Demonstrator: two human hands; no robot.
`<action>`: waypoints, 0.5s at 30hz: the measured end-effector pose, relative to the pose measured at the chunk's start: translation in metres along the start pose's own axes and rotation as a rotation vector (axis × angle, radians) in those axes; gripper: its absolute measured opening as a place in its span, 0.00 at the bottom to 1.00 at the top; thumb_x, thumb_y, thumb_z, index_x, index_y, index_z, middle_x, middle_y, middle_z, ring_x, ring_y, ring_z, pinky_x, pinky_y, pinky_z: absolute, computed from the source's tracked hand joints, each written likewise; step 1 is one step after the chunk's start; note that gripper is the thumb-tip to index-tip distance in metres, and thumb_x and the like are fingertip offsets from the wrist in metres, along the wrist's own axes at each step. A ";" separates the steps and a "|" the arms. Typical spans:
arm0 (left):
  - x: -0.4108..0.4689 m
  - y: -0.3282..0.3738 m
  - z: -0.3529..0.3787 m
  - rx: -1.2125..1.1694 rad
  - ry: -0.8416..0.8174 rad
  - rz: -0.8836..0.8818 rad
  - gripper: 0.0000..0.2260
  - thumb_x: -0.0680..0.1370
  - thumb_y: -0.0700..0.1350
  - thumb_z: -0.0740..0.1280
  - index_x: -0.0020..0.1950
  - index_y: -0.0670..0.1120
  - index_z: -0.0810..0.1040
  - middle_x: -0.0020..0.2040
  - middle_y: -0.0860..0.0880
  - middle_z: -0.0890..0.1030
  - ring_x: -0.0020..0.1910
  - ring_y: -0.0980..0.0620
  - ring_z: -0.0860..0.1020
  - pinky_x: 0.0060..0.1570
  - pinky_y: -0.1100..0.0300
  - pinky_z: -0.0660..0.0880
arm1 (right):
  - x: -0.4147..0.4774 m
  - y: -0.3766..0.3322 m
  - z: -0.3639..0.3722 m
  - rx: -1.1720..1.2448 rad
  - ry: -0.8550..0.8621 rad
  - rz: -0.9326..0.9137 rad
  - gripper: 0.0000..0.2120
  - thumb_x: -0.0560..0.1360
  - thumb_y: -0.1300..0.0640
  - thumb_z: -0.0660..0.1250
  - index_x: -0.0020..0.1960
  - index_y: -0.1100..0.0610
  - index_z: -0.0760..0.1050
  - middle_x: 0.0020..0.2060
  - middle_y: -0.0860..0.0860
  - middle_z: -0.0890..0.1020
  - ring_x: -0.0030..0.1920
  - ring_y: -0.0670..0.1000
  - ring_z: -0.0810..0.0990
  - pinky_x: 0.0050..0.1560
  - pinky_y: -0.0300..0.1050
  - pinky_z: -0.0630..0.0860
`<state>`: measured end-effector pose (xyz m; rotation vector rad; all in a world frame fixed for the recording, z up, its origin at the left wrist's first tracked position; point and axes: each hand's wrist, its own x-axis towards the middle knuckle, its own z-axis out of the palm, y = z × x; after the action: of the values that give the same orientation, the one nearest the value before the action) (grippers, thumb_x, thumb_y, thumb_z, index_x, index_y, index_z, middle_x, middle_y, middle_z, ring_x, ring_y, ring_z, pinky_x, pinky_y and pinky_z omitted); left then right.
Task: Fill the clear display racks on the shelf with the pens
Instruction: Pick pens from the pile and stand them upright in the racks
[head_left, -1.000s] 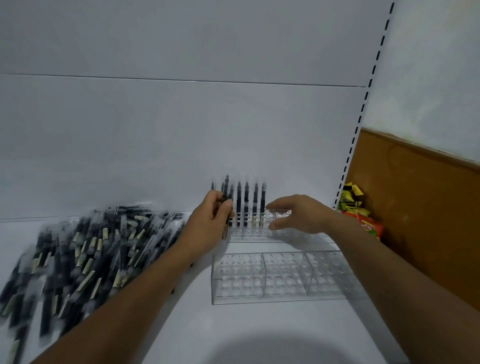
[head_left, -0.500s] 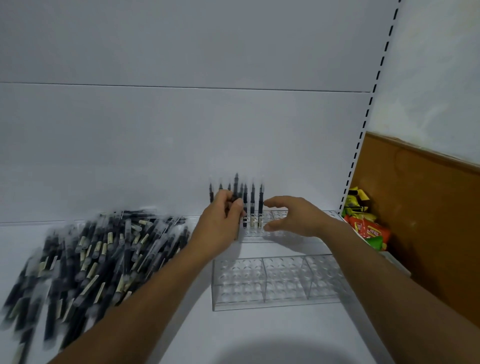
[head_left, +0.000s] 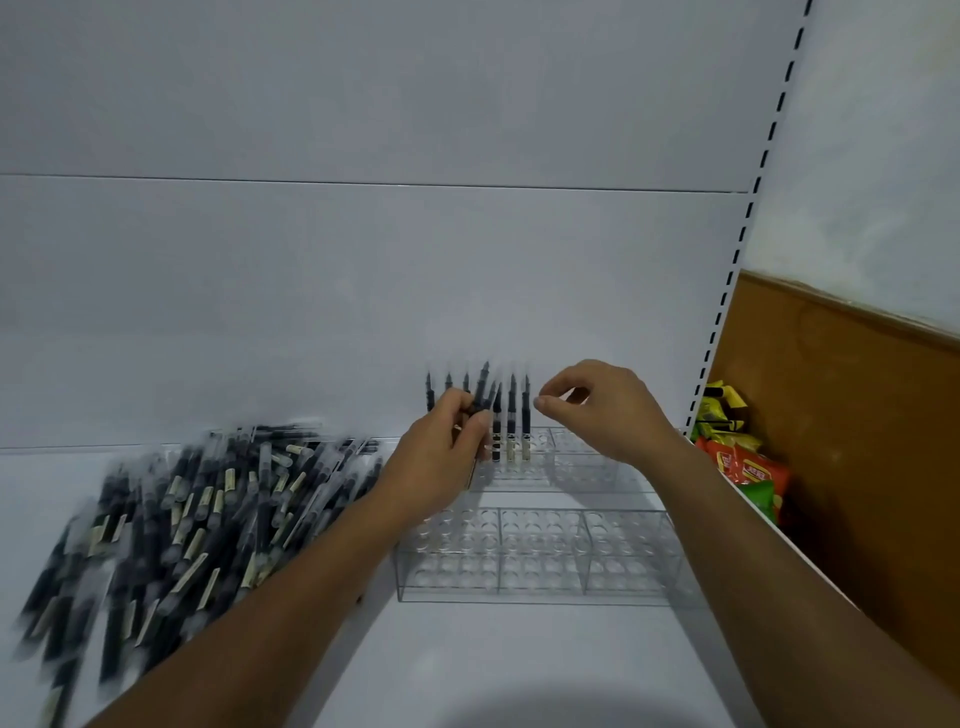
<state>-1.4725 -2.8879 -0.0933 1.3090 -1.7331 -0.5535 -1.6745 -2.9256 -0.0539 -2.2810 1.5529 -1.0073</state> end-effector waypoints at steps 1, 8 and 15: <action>0.000 0.000 0.000 -0.007 0.000 0.000 0.06 0.82 0.53 0.58 0.46 0.55 0.69 0.39 0.56 0.82 0.38 0.57 0.80 0.37 0.58 0.75 | -0.001 -0.003 -0.001 -0.048 0.020 -0.002 0.07 0.75 0.44 0.69 0.48 0.45 0.82 0.43 0.37 0.77 0.43 0.39 0.77 0.46 0.41 0.73; -0.004 0.004 0.000 -0.075 -0.020 0.022 0.07 0.81 0.54 0.59 0.49 0.52 0.72 0.42 0.53 0.83 0.41 0.58 0.82 0.43 0.50 0.80 | -0.011 -0.025 0.013 0.337 -0.131 0.046 0.10 0.74 0.44 0.71 0.50 0.48 0.83 0.43 0.42 0.83 0.40 0.40 0.79 0.41 0.35 0.72; -0.007 0.000 0.000 -0.111 0.011 0.049 0.06 0.80 0.55 0.62 0.48 0.56 0.75 0.42 0.59 0.83 0.40 0.61 0.81 0.41 0.59 0.78 | -0.011 -0.032 0.019 0.554 -0.128 0.088 0.06 0.75 0.51 0.72 0.45 0.54 0.83 0.37 0.46 0.82 0.35 0.42 0.77 0.37 0.35 0.74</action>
<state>-1.4722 -2.8814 -0.0958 1.1870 -1.6959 -0.6048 -1.6413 -2.9061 -0.0567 -1.8378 1.1314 -1.0787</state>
